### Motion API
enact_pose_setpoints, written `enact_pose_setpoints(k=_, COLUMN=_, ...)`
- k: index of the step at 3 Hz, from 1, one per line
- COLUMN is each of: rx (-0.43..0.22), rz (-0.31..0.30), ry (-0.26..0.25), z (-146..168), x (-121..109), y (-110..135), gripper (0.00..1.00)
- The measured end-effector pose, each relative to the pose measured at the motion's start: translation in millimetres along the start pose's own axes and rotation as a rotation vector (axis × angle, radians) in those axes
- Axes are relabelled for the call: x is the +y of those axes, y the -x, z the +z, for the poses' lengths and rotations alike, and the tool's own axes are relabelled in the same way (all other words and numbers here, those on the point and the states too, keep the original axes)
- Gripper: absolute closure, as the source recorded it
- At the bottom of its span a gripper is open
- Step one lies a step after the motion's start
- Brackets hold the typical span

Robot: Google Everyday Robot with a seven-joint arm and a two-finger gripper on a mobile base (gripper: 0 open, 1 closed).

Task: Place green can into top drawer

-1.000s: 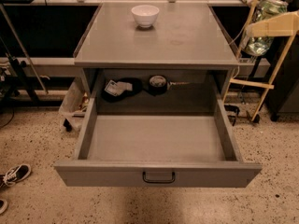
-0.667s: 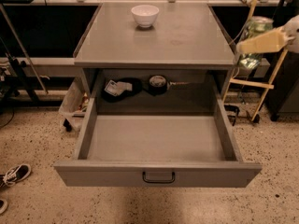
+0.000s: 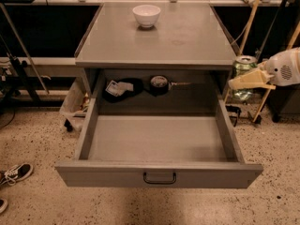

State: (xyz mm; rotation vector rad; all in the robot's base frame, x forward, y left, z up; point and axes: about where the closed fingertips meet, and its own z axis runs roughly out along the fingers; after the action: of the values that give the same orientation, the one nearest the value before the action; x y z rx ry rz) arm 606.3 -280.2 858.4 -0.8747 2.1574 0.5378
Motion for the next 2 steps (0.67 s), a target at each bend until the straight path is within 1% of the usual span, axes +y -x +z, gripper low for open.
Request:
enact_pose_setpoints(k=1, rx=-0.002, rz=-0.001, ry=0.000, z=-0.3, x=-0.2, y=1.0, gripper=1.00)
enact_pose_setpoints(k=2, rx=-0.001, rz=0.068, ry=0.092, z=40.6, x=2.3, y=-31.4, gripper=1.00)
